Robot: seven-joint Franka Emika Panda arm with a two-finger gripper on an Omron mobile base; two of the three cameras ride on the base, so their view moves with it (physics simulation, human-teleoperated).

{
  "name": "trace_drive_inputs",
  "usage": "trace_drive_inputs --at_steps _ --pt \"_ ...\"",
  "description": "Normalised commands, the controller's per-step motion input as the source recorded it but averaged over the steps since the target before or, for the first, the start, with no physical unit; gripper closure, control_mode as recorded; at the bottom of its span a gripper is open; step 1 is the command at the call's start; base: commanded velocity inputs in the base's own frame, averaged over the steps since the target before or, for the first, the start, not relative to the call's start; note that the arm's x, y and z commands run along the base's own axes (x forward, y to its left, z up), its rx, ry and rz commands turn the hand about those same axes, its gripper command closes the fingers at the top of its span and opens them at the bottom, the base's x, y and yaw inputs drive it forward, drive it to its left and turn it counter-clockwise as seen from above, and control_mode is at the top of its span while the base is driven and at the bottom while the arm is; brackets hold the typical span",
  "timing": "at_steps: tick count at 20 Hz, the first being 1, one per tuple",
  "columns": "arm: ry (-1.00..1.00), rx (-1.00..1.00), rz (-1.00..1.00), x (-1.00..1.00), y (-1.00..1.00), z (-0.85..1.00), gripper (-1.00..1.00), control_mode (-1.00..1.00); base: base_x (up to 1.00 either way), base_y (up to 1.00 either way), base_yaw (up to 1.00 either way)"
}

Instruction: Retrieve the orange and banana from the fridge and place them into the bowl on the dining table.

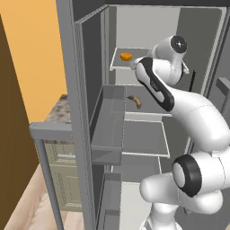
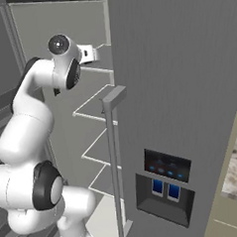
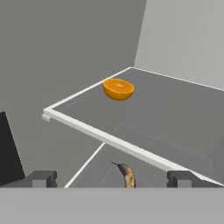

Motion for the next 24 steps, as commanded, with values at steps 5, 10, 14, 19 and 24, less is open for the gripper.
trace_drive_inputs --at_steps 5,10,14,19,24 --pt "0.02 0.06 0.00 0.19 0.05 0.00 -1.00 -1.00 0.00 0.00 0.00" --pt "0.00 0.06 0.00 0.16 0.11 0.00 -1.00 -1.00 0.00 0.00 0.00" --pt "0.00 0.03 0.00 0.17 0.15 0.00 -1.00 -1.00 0.00 0.00 0.00" --pt "0.07 0.00 0.02 0.30 0.06 0.00 -1.00 -1.00 0.00 0.00 0.00" --pt "0.11 0.00 0.03 0.42 0.00 0.00 -1.00 -1.00 0.00 0.00 0.00"
